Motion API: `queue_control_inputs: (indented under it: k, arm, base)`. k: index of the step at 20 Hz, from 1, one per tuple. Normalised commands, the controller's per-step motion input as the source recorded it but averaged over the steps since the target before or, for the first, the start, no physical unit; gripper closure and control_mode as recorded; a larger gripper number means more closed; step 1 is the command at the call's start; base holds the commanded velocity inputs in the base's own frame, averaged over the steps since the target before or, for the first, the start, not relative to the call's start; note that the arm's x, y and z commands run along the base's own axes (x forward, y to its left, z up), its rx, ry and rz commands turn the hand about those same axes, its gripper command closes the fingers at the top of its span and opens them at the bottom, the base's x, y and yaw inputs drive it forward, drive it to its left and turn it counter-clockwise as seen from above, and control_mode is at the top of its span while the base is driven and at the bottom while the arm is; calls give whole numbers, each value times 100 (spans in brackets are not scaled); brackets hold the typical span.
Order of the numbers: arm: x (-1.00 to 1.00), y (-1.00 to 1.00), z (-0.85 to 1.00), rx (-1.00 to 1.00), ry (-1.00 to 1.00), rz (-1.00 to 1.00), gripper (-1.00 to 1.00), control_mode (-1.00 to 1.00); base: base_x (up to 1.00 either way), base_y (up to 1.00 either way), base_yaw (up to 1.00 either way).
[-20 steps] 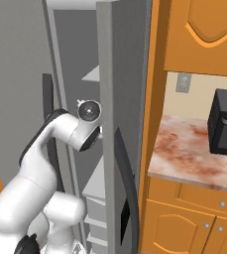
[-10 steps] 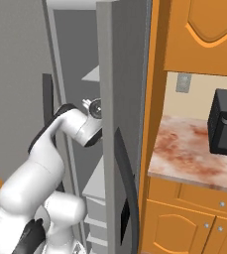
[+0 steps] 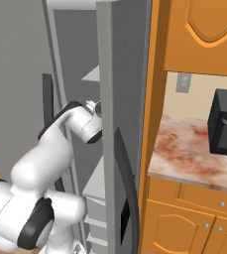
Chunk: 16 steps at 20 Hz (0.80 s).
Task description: Take the garlic and sweet potato out of the freezer and place them in the tupperware container on the counter. Then put the tupperware containing the vegetables back in the freezer.
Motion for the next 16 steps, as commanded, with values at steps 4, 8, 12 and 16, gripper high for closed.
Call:
queue_control_inputs:
  k: [4,8,12,16]
  arm:
    - [38,0,-22,0,0,4,-100,-100]
    - [35,2,-21,0,0,3,-100,-100]
    - [37,6,-18,1,0,2,-100,-100]
    - [38,4,-11,1,0,1,-100,-100]
  base:
    - [0,0,0]
    - [0,0,0]
    - [0,0,0]
    - [0,0,0]
